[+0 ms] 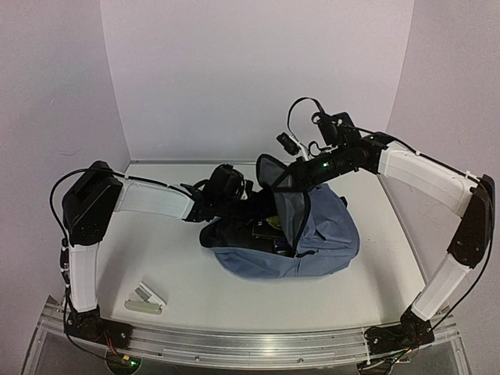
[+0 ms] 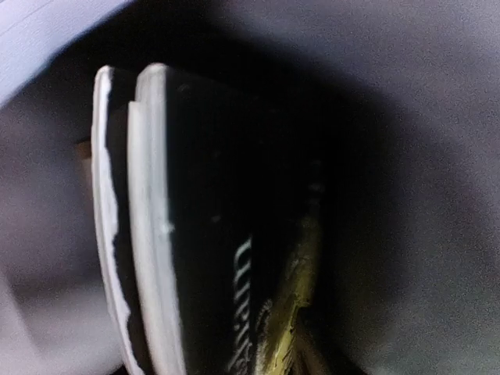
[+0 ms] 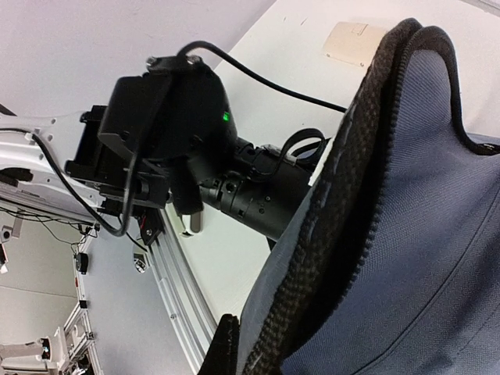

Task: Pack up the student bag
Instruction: Place the stationery in the student bag.

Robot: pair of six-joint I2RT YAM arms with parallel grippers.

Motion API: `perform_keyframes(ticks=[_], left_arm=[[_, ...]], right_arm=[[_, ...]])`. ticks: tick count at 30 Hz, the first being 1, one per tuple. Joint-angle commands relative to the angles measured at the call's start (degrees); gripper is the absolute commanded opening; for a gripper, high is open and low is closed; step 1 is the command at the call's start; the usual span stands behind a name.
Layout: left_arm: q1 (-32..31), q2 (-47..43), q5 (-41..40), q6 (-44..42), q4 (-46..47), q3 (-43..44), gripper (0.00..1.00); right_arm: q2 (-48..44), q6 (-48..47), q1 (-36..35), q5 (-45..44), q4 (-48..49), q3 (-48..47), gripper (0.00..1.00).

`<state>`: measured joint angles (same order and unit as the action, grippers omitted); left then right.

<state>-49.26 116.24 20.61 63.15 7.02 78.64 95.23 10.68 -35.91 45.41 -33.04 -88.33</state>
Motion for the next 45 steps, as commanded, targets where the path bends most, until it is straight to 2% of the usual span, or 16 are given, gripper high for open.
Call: perform_keyframes(ticks=[1, 7, 14, 16, 19, 23, 25, 29, 33, 38, 41, 45], left_arm=[[0.06, -6.36, -6.65, -2.71, -8.22, -3.56, 0.57], [0.13, -10.11, -8.64, -3.29, -10.44, -7.56, 0.75], [0.13, -10.48, -8.0, -3.35, -10.28, -9.01, 0.74], [0.14, -9.74, -7.08, -3.63, -9.93, -8.48, 0.68], [0.13, -8.39, -5.59, -4.15, -8.68, -7.31, 0.54], [0.13, -5.97, -3.69, -4.33, -7.29, -5.44, 0.3], [0.13, -4.57, -2.57, -4.04, -4.89, -4.62, 0.21], [0.03, -1.54, -0.34, -3.16, -1.85, -2.6, 0.13], [-0.48, 1.31, 2.05, -1.71, 1.56, 0.2, 0.11], [-1.27, 2.73, 5.27, -0.82, 5.93, 0.62, 0.11], [-1.27, 0.35, 6.92, -1.37, 8.92, -2.7, 0.18], [-0.39, -6.98, 4.83, -4.12, 5.18, -8.78, 0.47]], right_arm=[[-3.56, -0.66, 0.33, 1.26, 1.93, -0.18, 0.0], [-3.74, -0.66, 0.62, 1.49, 1.88, 0.36, 0.0], [-4.37, -0.75, 0.87, 1.57, 1.69, 0.89, 0.0], [-4.45, -0.77, 0.93, 1.49, 1.65, 0.87, 0.0], [-4.49, -0.84, 0.99, 1.49, 1.58, 0.86, 0.0], [-4.47, -0.85, 1.04, 1.52, 1.49, 0.71, 0.0], [-4.37, -0.91, 1.07, 1.56, 1.5, 0.57, 0.0], [-4.0, -0.84, 1.09, 1.63, 1.53, 0.6, 0.0], [-3.29, -0.84, 1.1, 1.85, 1.49, 0.56, 0.0], [-2.2, -0.8, 1.1, 2.21, 1.58, 0.04, 0.0], [-1.9, -0.99, 1.05, 2.36, 1.67, 0.11, 0.0], [-1.15, -1.57, 0.98, 2.31, 1.68, 1.38, 0.0]])
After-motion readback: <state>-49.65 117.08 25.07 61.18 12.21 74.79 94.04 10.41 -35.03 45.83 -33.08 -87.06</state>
